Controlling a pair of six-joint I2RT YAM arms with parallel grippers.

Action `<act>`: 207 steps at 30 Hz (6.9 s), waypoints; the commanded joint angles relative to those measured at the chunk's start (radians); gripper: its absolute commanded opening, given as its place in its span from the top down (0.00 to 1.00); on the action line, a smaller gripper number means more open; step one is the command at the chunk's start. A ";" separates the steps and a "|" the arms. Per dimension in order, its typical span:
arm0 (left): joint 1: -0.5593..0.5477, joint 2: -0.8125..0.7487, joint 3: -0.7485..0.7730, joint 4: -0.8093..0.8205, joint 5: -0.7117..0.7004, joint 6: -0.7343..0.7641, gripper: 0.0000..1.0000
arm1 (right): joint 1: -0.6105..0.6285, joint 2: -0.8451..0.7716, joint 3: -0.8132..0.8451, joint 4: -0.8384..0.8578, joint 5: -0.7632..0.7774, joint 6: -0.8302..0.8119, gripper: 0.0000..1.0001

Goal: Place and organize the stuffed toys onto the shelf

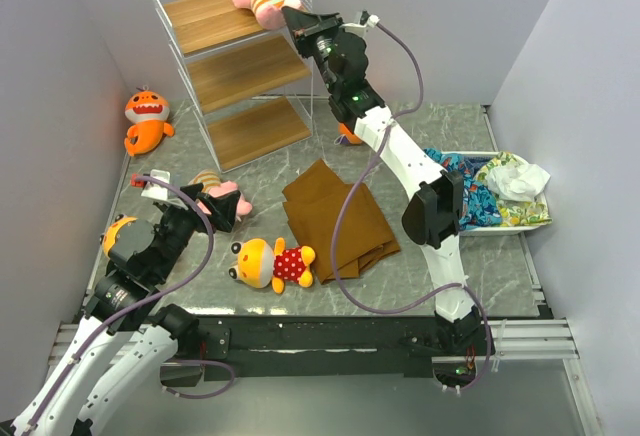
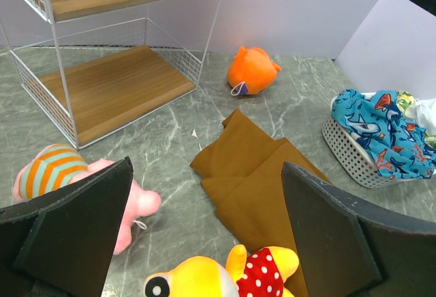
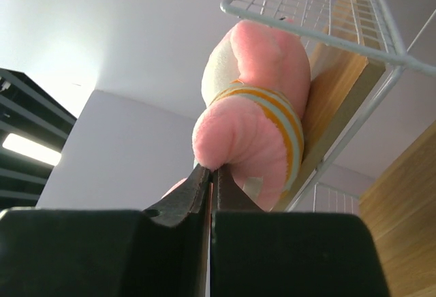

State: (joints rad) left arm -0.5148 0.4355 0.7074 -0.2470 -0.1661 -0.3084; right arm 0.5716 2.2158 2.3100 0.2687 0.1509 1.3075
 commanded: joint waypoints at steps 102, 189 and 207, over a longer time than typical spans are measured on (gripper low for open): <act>0.291 0.078 -0.148 0.241 0.525 -0.495 0.99 | 0.267 -0.581 -1.060 0.038 -0.514 -0.536 0.36; 0.251 0.727 1.015 -0.020 0.481 0.741 0.99 | 0.043 -1.328 -1.756 0.639 -0.832 -1.567 0.00; 0.257 1.057 1.146 0.167 0.182 0.827 0.98 | 0.205 -1.394 -1.709 0.492 -0.757 -1.697 0.00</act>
State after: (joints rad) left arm -0.2638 1.4662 1.7958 -0.1860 0.0685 0.4900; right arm 0.7624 0.8371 0.5571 0.7479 -0.6350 -0.3683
